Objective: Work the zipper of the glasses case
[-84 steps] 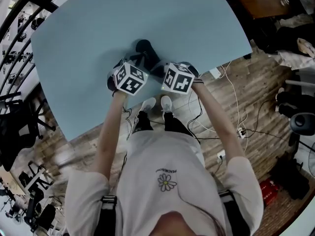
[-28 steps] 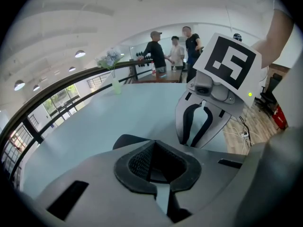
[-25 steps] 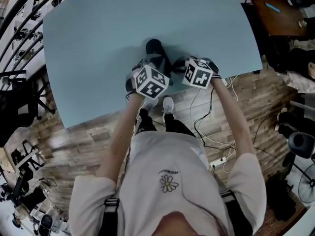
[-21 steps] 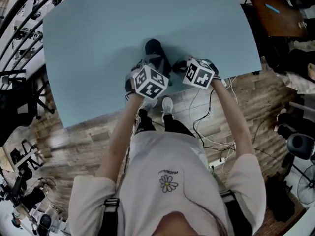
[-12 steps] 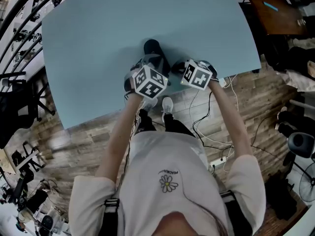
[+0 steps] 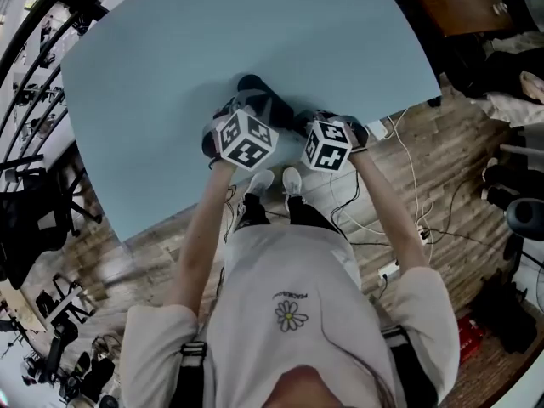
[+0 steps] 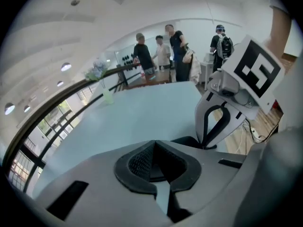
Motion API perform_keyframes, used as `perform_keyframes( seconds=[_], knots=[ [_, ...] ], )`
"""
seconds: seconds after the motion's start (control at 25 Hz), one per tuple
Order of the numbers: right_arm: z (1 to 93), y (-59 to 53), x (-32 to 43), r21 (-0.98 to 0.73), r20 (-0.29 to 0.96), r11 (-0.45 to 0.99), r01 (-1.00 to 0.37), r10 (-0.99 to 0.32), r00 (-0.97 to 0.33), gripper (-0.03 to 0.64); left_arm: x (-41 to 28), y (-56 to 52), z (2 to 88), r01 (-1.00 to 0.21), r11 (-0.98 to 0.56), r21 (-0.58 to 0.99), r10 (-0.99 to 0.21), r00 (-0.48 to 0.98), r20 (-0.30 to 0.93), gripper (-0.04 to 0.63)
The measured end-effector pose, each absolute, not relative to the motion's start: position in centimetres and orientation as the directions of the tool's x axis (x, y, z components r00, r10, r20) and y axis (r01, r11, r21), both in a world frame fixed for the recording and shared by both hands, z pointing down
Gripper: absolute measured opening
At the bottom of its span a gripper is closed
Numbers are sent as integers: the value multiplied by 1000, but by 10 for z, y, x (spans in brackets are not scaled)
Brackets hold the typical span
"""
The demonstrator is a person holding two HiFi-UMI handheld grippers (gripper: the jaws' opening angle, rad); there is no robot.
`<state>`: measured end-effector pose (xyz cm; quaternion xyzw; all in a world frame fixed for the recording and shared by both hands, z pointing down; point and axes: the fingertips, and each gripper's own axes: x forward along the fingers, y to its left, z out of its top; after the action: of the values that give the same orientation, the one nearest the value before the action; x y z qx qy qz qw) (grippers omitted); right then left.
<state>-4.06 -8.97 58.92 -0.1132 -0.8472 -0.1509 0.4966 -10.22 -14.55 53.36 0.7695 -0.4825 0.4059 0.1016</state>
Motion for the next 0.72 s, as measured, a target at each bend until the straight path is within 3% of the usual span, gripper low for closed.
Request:
perform_keyframes(
  seconds=[0.24,0.44,0.72],
  knots=[
    [592,-149,14,348,895,897,272,-232,-382,8,-83,-157,531,-731,-641,-234,-605,294,740,15],
    [592,-152,24,338,878,932,130,-263,-400,8,-63,-155,552,-671,-713,-206,-518,305,799,14],
    [594,-111,8,256,855,966,-23,-237,-461,8,-60,-148,554,-665,-688,-290,-569,246,785,12]
  ],
)
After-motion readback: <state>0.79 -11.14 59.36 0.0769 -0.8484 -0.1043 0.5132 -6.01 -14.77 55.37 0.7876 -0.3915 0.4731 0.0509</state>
